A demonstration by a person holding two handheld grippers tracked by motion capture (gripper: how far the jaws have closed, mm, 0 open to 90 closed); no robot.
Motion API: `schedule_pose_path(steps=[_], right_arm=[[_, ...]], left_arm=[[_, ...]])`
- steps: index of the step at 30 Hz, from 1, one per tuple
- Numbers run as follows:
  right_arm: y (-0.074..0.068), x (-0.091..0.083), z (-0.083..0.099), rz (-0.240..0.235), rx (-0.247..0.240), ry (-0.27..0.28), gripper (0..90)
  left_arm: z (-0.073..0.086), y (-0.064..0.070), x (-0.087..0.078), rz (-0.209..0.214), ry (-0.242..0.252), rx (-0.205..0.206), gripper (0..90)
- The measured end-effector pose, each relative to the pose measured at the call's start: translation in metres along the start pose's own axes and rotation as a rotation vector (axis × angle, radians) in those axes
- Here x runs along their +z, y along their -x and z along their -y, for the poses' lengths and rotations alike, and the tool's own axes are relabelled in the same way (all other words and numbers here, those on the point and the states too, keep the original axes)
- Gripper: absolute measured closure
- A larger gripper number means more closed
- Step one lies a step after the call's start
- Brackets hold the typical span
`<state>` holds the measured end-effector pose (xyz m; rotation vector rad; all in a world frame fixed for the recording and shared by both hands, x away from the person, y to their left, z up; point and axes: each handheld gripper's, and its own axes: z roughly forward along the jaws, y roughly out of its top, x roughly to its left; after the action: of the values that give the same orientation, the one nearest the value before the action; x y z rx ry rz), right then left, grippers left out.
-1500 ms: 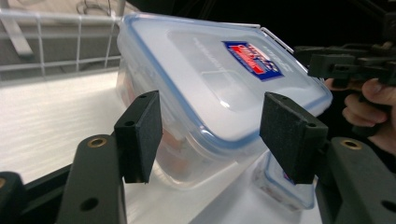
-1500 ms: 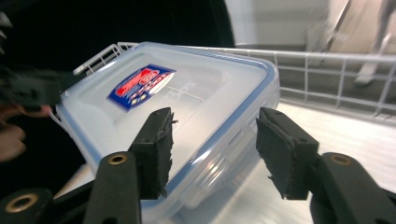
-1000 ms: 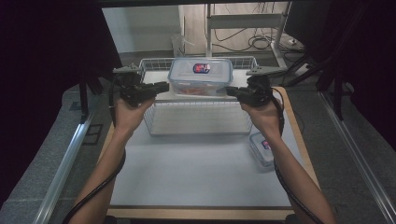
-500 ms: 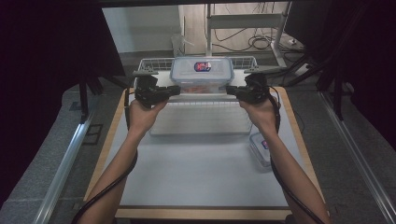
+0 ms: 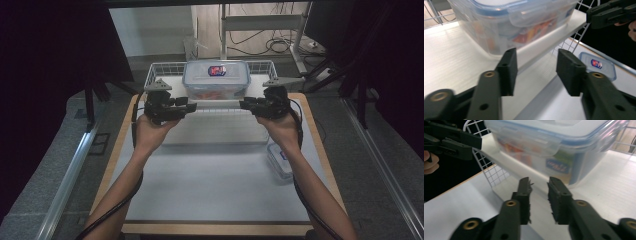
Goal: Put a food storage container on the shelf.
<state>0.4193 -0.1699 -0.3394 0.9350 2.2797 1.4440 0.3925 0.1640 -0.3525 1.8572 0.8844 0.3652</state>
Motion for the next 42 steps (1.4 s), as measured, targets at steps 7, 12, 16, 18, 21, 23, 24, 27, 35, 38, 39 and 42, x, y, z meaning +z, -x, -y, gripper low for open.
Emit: schedule_pose_path(steps=[7,12,16,18,21,23,24,27,35,38,39,42], right_arm=[[-0.011,-0.006,0.013,-0.001,-0.038,-0.001,51.3],[-0.018,-0.009,0.029,-0.004,-0.047,0.000,37.4],[-0.024,-0.011,0.042,-0.006,-0.060,-0.015,29.5],[-0.027,-0.012,0.048,-0.003,-0.069,-0.018,26.2],[-0.031,-0.012,0.058,-0.002,-0.083,-0.032,22.2],[-0.033,-0.012,0.065,0.000,-0.092,-0.041,20.2],[-0.034,-0.011,0.070,0.000,-0.095,-0.044,18.5],[-0.036,-0.008,0.082,0.003,-0.093,-0.061,15.5],[-0.040,-0.001,0.116,0.015,-0.084,-0.123,9.5],[-0.043,0.000,0.127,0.013,-0.072,-0.137,8.3],[-0.044,0.000,0.131,0.010,-0.065,-0.141,7.6],[-0.047,0.000,0.141,0.015,-0.063,-0.154,6.5]], left_arm=[[0.018,0.016,-0.005,0.000,-0.027,0.051,32.0],[0.037,0.028,-0.008,-0.027,-0.044,0.109,19.8],[0.051,0.035,-0.012,-0.024,-0.045,0.093,14.5],[0.060,0.037,-0.014,-0.019,-0.047,0.089,10.6],[0.074,0.040,-0.016,-0.017,-0.057,0.074,8.5],[0.085,0.042,-0.017,-0.013,-0.060,0.062,8.2],[0.088,0.043,-0.018,-0.013,-0.058,0.060,7.8],[0.105,0.046,-0.020,-0.017,-0.051,0.064,7.7],[0.144,0.051,-0.023,-0.045,-0.039,0.083,5.2],[0.157,0.051,-0.021,-0.051,-0.066,0.086,4.3],[0.162,0.051,-0.021,-0.055,-0.067,0.086,4.3],[0.176,0.050,-0.019,-0.061,-0.088,0.083,4.1]])
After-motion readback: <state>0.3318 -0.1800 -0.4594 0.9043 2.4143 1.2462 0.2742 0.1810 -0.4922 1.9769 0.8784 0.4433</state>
